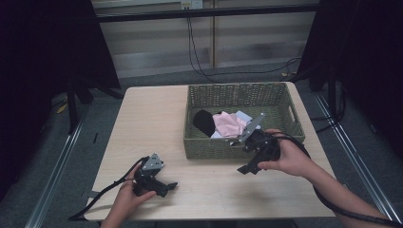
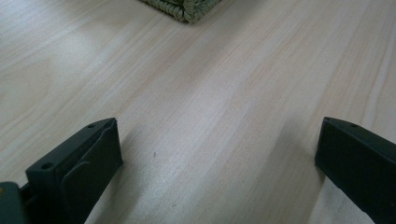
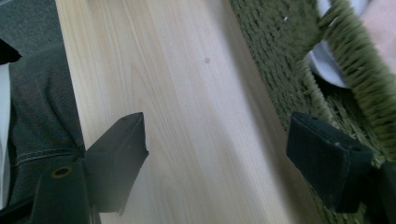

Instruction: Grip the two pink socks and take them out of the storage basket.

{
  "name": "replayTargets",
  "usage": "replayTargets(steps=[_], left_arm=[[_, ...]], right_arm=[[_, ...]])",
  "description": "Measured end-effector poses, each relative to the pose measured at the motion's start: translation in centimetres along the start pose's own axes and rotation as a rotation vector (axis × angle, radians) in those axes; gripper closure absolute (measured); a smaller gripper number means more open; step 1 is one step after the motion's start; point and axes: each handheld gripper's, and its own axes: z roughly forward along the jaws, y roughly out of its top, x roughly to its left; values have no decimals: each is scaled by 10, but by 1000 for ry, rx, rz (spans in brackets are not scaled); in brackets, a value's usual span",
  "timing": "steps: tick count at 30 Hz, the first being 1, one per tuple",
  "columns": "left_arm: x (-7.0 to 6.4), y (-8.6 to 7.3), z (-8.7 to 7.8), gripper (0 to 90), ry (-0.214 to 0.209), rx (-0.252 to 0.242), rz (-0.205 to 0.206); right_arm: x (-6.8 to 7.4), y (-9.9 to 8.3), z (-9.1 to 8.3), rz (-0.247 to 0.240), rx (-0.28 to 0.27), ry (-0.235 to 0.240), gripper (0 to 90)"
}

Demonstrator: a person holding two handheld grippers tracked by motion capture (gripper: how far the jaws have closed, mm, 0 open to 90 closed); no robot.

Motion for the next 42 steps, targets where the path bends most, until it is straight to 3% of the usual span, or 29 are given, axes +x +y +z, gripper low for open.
replayTargets(steps=[17, 25, 27, 35, 36, 42], left_arm=[[0, 0, 0, 0, 0, 0, -1], [0, 0, 0, 0, 0, 0, -1], [0, 0, 0, 0, 0, -3, -4], [0, 0, 0, 0, 0, -5, -4], [0, 0, 0, 0, 3, -4, 2], [0, 0, 0, 0, 4, -4, 3]], right_arm=[[-28, 13, -33, 40, 30, -2, 221], [-40, 20, -42, 74, 48, -13, 224], [-47, 24, -44, 79, 57, -35, 225], [-67, 31, -43, 120, 78, -69, 231], [-74, 35, -42, 131, 76, -85, 239], [-94, 44, -32, 175, 62, -88, 271]])
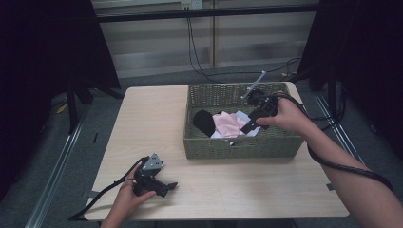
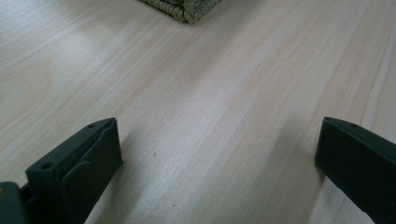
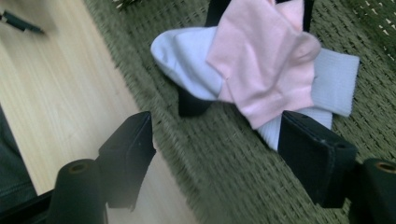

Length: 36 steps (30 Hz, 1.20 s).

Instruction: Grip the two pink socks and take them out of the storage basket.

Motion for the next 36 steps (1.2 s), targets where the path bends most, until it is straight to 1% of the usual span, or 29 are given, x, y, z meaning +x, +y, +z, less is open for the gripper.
replayTargets(steps=[2, 3, 4, 7, 14, 16, 17, 18, 19, 20, 21, 23, 24, 25, 26, 27, 29, 30, 31, 33, 35, 36], left_arm=[[0, 0, 0, 0, 0, 0, 0], [0, 0, 0, 0, 0, 0, 0], [0, 0, 0, 0, 0, 0, 0], [0, 0, 0, 0, 0, 1, 0], [0, 0, 0, 0, 0, 1, 0], [0, 0, 0, 0, 0, 1, -1], [0, 0, 0, 0, 0, 1, -1], [0, 0, 0, 0, 0, 1, 0], [0, 0, 0, 0, -1, 1, -1], [0, 0, 0, 0, -1, 1, 0], [0, 0, 0, 0, -1, 1, 0], [0, 0, 0, 0, 0, 1, 0], [0, 0, 0, 0, -1, -2, -1], [0, 0, 0, 0, -1, -2, 0], [0, 0, 0, 0, -1, -2, -1], [0, 0, 0, 0, -1, -2, 0], [0, 0, 0, 0, 0, 1, 0], [0, 0, 0, 0, 0, 1, 0], [0, 0, 0, 0, 0, 1, 0], [0, 0, 0, 0, 1, 1, 1], [0, 0, 0, 0, 1, 1, 0], [0, 0, 0, 0, 0, 1, 0]], right_arm=[[-1, 2, 2, 5, 2, -6, 279], [-3, 3, 4, 6, 0, -17, 298], [-7, 6, 9, 25, -6, -24, 324], [-12, 9, 17, 39, -3, -25, 360], [-21, 14, 41, 59, 38, -49, 456], [-24, 15, 47, 65, 39, -55, 480], [-24, 15, 47, 65, 39, -55, 480], [-28, 17, 53, 85, 44, -70, 513], [-30, 18, 55, 85, 40, -75, 521], [-33, 18, 57, 94, 44, -84, 541], [-34, 19, 58, 104, 46, -83, 554], [-37, 19, 61, 107, 45, -86, 561], [-39, 20, 65, 132, 43, -78, 582], [-40, 20, 67, 135, 42, -65, 583], [-42, 21, 69, 132, 48, -62, 583], [-41, 22, 71, 145, 47, -63, 583], [-43, 23, 76, 135, 57, -65, 583], [-42, 23, 79, 141, 58, -65, 590], [-43, 24, 81, 133, 64, -65, 604], [-42, 24, 85, 135, 79, -80, 662], [-43, 23, 88, 147, 90, -64, 694], [-43, 23, 88, 138, 93, -61, 733]])
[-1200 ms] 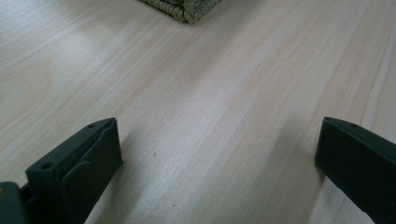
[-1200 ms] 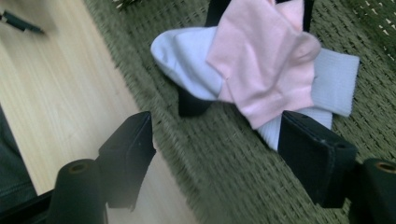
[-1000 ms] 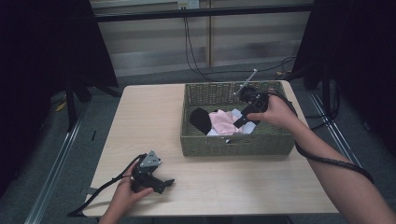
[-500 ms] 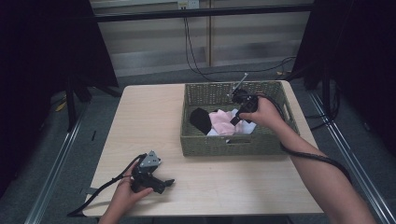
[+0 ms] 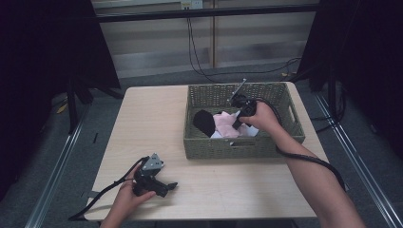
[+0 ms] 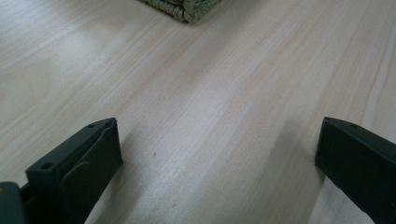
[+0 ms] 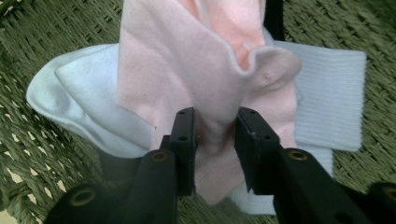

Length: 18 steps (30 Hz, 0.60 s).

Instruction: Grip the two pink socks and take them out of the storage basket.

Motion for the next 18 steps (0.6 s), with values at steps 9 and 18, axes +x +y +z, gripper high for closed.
replayTargets(steps=[9, 18], left_arm=[[0, 0, 0, 0, 1, 0, 0], [0, 0, 0, 0, -4, 2, 0]], right_arm=[[1, 0, -9, 6, 0, 49, 870], [1, 0, -47, 21, -39, 77, 874]])
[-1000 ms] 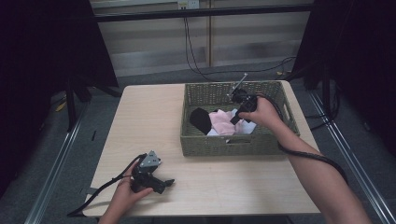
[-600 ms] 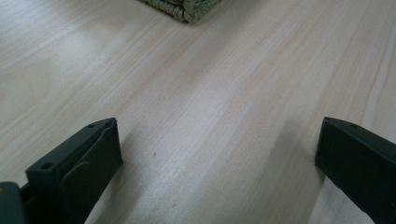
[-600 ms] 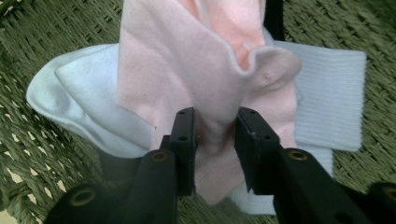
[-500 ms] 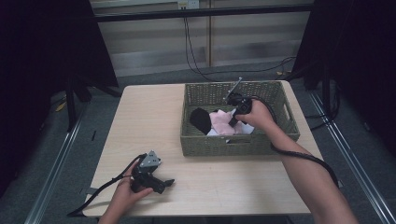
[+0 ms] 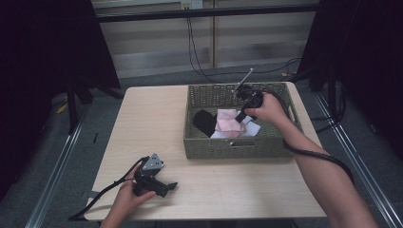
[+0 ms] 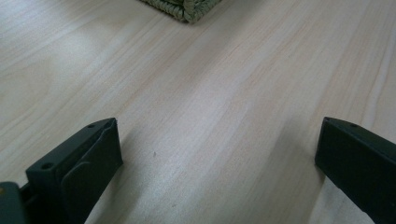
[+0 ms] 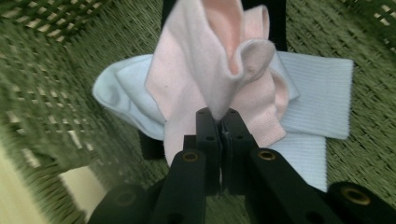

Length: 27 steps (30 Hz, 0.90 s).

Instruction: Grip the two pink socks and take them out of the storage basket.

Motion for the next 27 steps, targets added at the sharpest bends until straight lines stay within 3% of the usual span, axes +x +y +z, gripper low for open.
replayTargets(steps=[10, 16, 27], left_arm=[[0, 0, 0, 0, 1, 0, 1], [0, 0, 0, 0, 3, 1, 1], [0, 0, 0, 0, 2, 1, 0]], right_arm=[[-6, -3, -39, 11, -24, 36, 873], [-8, -5, -60, 23, -38, 33, 873], [-2, -10, -85, -13, -50, 37, 873]])
